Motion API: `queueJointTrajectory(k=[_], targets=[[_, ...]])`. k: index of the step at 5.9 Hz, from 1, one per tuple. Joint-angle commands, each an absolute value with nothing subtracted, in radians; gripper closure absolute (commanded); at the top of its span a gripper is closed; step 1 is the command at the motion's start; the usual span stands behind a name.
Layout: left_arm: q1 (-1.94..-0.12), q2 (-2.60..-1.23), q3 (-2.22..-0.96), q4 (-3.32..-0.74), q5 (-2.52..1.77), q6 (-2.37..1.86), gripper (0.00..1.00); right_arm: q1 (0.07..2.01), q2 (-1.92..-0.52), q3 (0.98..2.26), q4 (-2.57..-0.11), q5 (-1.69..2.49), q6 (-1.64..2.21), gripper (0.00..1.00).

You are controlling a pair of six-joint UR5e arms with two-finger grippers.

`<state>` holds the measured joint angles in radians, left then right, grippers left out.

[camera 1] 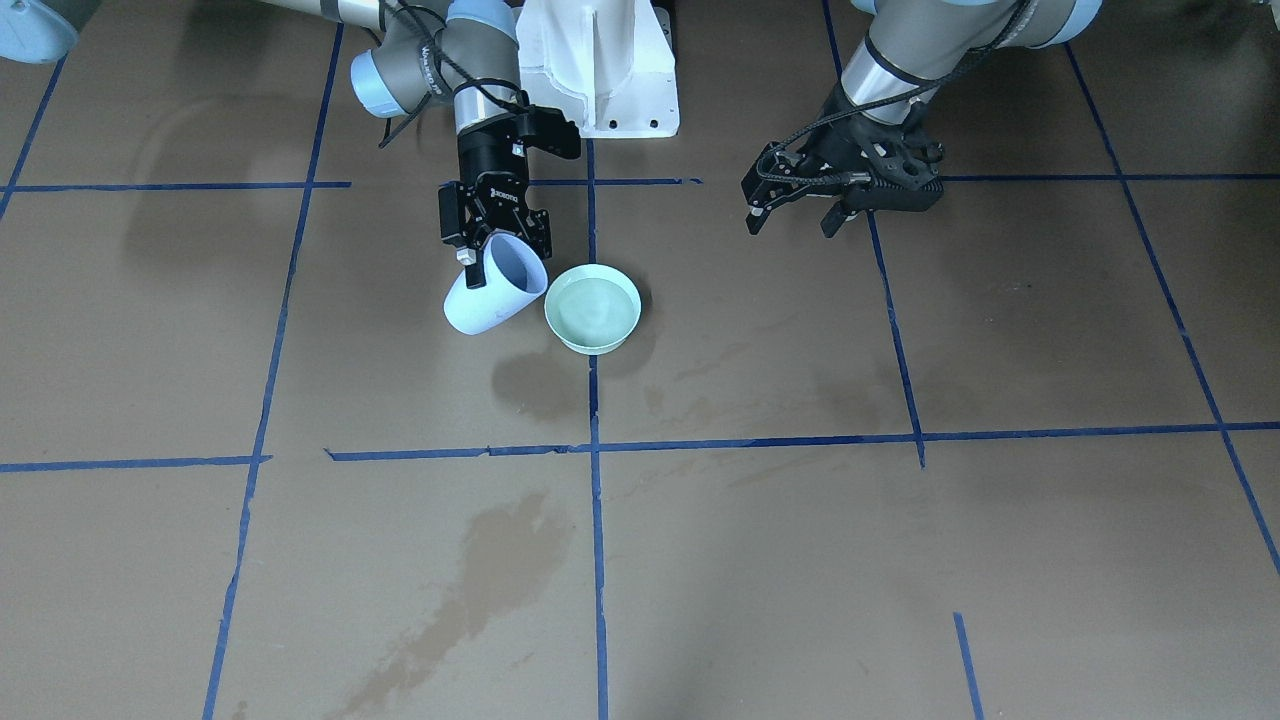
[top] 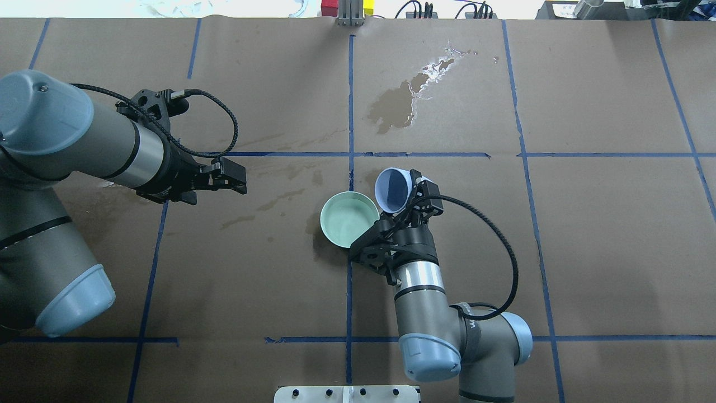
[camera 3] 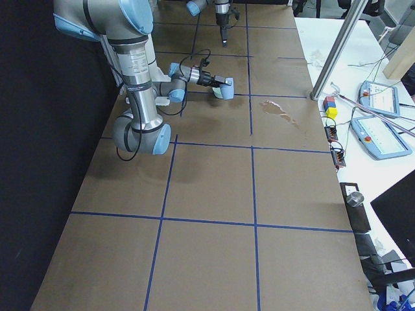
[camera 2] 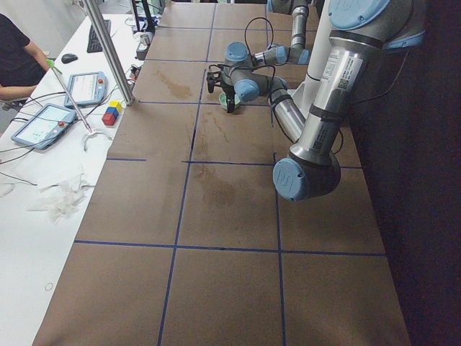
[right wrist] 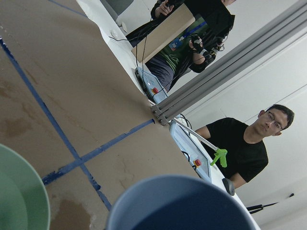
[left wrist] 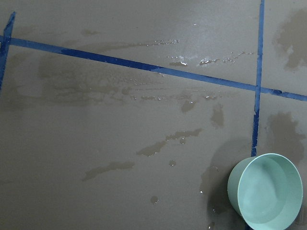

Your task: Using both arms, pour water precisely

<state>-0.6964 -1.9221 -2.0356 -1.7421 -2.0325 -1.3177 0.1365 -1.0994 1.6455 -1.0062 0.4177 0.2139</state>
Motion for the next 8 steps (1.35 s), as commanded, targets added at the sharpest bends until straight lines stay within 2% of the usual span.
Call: queueJointTrajectory(k=[1, 8], targets=[[-0.696, -1.922, -2.036, -1.743, -2.034, -1.318, 0.00, 0.115, -1.092, 1.640, -1.019, 0.385, 0.086, 0.93], [-0.696, -1.921, -2.036, -1.743, -2.034, -1.319, 0.00, 0.114, -1.046, 1.641, -1.239, 0.348, -0.270, 0.93]])
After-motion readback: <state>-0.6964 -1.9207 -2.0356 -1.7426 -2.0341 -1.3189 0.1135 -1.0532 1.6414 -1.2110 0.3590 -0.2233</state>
